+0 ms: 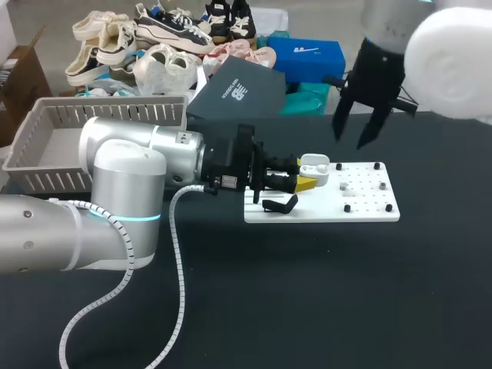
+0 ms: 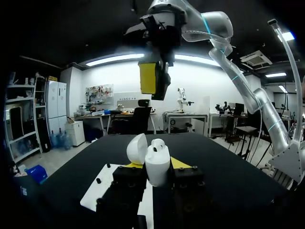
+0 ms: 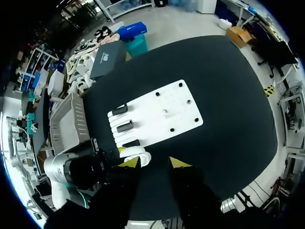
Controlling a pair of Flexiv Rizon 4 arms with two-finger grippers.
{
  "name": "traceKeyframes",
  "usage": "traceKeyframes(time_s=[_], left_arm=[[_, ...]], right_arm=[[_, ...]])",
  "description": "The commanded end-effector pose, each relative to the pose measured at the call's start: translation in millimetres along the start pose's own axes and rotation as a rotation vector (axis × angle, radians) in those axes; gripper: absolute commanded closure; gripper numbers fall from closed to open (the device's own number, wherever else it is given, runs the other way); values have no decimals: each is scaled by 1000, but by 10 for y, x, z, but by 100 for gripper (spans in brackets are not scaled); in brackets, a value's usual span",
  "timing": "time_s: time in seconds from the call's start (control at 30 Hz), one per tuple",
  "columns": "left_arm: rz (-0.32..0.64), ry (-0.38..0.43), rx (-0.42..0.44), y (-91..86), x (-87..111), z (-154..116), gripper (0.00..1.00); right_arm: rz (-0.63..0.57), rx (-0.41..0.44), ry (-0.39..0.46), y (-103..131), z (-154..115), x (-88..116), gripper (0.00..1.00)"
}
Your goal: Pick up each earbud case from the left stands, insert the matching earbuds, close the lid, and place the case in the box.
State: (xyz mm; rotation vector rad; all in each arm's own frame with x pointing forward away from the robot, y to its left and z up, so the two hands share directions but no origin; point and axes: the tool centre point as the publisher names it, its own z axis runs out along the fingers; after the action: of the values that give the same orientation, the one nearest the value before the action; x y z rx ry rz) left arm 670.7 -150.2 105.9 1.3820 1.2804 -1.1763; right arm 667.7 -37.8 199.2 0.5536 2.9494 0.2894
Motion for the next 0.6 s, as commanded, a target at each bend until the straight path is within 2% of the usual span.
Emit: traceKeyframes(time_s=[0.03,0.23,0.33,0.5,0.57,0.6], left_arm=[[-5,0,-29,-54,22,-122,100],[-13,5,-68,-70,82,-260,100],[-14,6,-82,-73,96,-303,100],[4,4,-86,-66,63,-323,100],[7,1,-87,-63,47,-325,100],[8,0,-86,-61,44,-326,100]], right_arm=[[-28,-248,-49,-325,43,7,65],[-63,-245,-104,-435,231,-119,67],[-116,-234,-113,-445,343,-106,56],[-173,-204,-109,-419,535,-73,51],[-187,-185,-107,-410,620,-71,39],[-189,-177,-106,-405,653,-77,38]])
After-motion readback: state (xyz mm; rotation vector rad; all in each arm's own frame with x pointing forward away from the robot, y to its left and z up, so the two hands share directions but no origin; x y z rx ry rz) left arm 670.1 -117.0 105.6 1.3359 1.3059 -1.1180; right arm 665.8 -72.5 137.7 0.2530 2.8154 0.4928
